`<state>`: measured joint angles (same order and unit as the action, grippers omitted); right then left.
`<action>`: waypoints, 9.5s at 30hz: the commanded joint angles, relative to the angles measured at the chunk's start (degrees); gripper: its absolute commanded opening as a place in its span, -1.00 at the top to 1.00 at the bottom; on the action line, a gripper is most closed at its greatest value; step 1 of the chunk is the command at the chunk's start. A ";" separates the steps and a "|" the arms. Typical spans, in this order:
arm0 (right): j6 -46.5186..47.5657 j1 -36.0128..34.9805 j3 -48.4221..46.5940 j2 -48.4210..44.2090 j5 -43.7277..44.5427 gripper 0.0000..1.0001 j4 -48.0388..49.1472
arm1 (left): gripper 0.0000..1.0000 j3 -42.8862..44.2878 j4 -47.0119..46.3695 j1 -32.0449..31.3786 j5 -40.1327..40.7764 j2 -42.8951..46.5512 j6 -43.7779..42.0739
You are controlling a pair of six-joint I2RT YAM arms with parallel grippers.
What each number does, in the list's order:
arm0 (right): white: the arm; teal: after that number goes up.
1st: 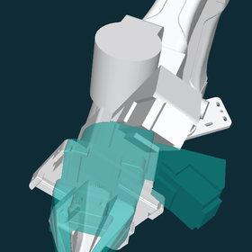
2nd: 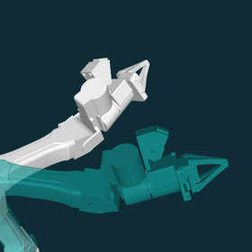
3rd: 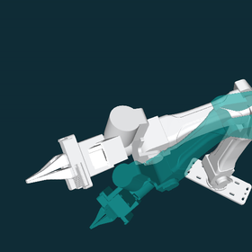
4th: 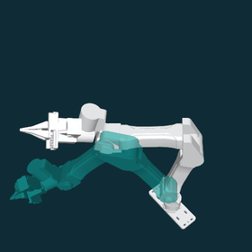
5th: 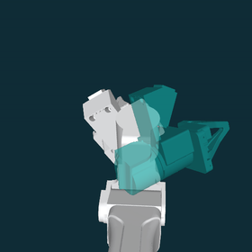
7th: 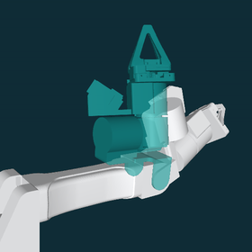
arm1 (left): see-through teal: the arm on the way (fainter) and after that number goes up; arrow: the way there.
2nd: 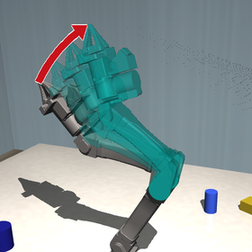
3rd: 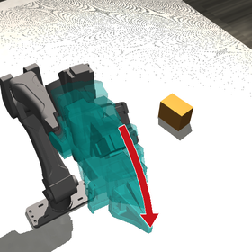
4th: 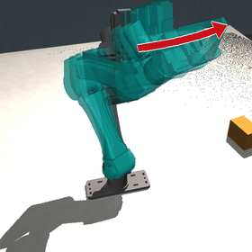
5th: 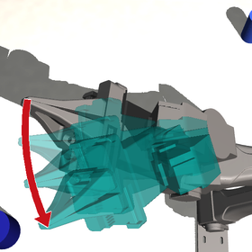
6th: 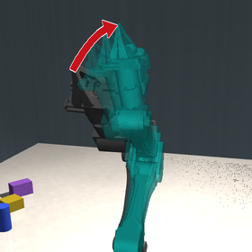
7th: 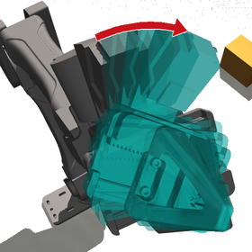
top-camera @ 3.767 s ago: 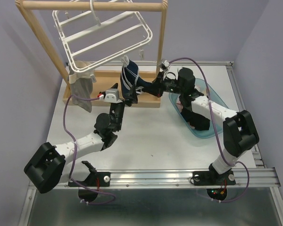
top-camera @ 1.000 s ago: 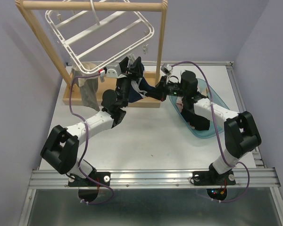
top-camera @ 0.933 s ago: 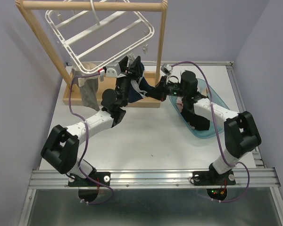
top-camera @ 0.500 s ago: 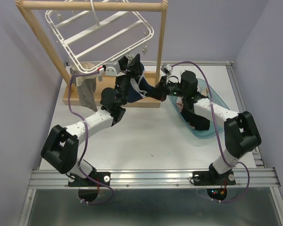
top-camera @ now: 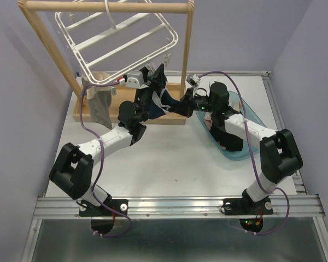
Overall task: Remove the underwear clipped to the hanger
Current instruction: Remove the underwear from the hanger, then place the underwear in the bin, then adjust the hanger on the clothesline.
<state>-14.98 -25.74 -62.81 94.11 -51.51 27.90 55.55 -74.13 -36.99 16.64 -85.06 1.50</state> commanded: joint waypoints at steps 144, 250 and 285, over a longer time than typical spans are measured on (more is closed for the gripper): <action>39.95 39.45 6.56 -32.83 21.74 -1.00 -41.96 | -0.91 -24.44 72.46 1.40 4.97 72.92 -3.79; 27.81 29.08 14.99 -34.08 -16.08 -1.00 -41.26 | 1.00 -16.61 15.42 7.29 -34.40 19.67 8.08; 29.92 27.76 14.65 -35.66 -16.97 -1.00 -41.35 | -0.98 -12.84 29.28 3.15 -29.39 26.42 5.19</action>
<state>13.37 3.25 -48.60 60.20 -67.57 -14.98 39.86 -47.51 -33.45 -14.20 -63.92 8.80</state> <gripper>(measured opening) 0.999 0.986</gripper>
